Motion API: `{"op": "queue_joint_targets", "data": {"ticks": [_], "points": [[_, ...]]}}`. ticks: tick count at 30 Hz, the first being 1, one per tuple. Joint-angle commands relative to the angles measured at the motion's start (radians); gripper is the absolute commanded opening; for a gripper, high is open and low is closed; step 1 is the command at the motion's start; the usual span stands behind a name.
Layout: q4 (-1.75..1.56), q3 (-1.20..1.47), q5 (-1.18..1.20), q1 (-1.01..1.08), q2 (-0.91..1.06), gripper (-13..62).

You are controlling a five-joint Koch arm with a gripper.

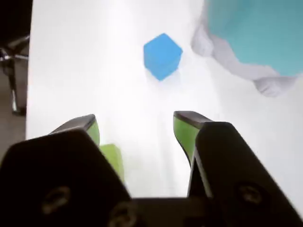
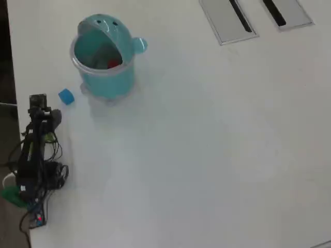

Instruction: Grasp RGB lego blocks and put them in the bin one by one.

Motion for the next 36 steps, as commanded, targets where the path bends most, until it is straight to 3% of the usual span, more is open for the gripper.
{"op": "queue_joint_targets", "data": {"ticks": [1,12,21,32,36], "points": [[0.021,-0.008,-0.011,-0.020,0.072,28.4],[0.049,0.132,-0.002,-0.106,0.072,28.2],[0.029,0.221,-0.011,-0.095,0.067,23.6],[-0.031,0.287,0.052,-0.060,0.066,-3.4],[-0.023,0.273,0.058,-0.074,0.066,-4.0]]}}
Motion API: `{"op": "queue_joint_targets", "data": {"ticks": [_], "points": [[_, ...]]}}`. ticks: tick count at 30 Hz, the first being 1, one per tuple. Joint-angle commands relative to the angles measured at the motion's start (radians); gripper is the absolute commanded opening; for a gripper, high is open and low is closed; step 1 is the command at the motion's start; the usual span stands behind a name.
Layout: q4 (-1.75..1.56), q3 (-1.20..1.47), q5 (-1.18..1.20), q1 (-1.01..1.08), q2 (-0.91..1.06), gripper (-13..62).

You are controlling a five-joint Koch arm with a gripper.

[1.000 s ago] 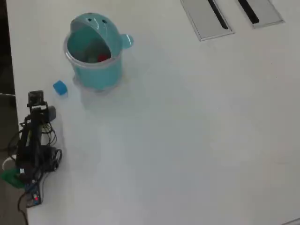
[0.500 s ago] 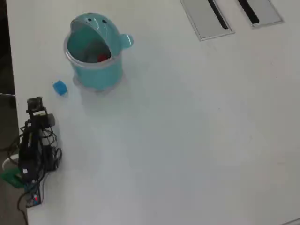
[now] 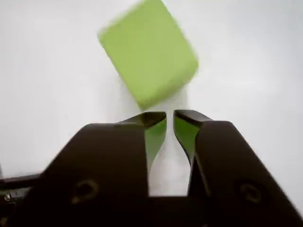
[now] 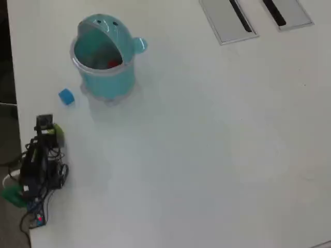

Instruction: Grasp RGB lego blocks and put them in the bin one by one.

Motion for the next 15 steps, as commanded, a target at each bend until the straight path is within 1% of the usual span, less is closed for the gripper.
{"op": "queue_joint_targets", "data": {"ticks": [1,12,13,15], "points": [[0.011,-0.038,0.005,-0.012,0.067,-4.0],[0.075,-0.135,0.038,-0.034,0.072,-2.7],[0.092,-0.153,0.028,-0.028,0.072,3.8],[0.104,-0.161,-0.011,-0.005,0.071,11.7]]}}
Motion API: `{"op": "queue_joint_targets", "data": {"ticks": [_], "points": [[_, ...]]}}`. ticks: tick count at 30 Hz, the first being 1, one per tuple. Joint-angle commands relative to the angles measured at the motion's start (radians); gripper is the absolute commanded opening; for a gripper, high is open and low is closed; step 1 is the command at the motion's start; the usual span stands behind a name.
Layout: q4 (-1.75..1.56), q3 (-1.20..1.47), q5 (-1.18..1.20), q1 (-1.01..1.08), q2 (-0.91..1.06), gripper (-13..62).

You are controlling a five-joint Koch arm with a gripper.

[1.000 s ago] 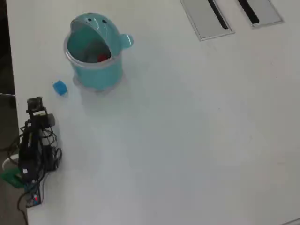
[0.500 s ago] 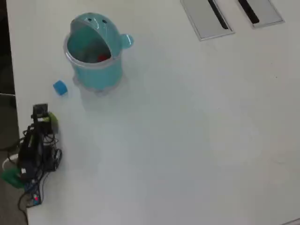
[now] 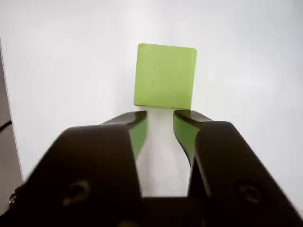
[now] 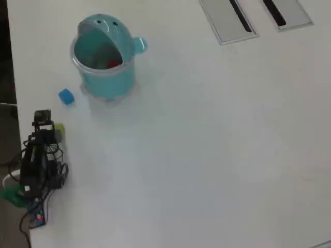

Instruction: Grasp RGB lego blocks and put them in the bin one by one.

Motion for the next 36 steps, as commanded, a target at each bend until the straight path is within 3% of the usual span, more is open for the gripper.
{"op": "queue_joint_targets", "data": {"ticks": [1,3,5,17,29,36], "points": [[0.034,-0.077,-0.043,0.008,0.072,12.3],[0.038,-0.078,-0.043,0.008,0.072,12.7],[0.037,-0.081,-0.043,0.006,0.072,17.7],[0.109,-0.195,-0.055,0.002,0.072,23.8],[0.040,-0.230,-0.103,0.009,0.052,23.9],[-0.121,-0.225,-0.115,0.026,-0.084,23.9]]}}
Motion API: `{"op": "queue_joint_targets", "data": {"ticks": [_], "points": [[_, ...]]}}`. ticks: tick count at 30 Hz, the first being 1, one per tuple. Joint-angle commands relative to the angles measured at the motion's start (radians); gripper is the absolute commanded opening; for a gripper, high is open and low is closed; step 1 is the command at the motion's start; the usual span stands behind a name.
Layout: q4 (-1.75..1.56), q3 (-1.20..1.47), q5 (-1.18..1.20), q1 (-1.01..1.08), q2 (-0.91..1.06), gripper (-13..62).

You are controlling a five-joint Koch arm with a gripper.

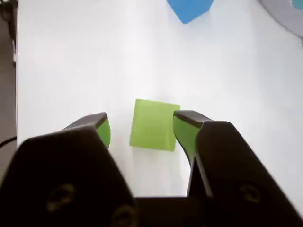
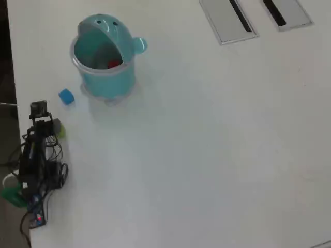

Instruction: Grasp RGB lego blocks and put them in the bin one by one.

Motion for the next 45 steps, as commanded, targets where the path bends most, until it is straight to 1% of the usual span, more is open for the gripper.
{"op": "queue_joint_targets", "data": {"ticks": [1,9,14,21,38,39,42,45], "points": [[-0.067,-0.097,-0.009,0.000,-0.023,23.9],[-0.147,-0.054,-0.018,0.035,-0.107,23.9],[-0.124,0.018,-0.031,0.092,-0.081,23.9],[-0.143,0.104,-0.031,0.095,-0.061,24.0],[-0.216,0.107,-0.028,0.094,-0.138,23.4],[-0.230,0.106,-0.026,0.094,-0.146,22.6],[-0.225,0.103,-0.021,0.081,-0.143,12.7],[-0.224,0.094,-0.003,0.067,-0.132,5.8]]}}
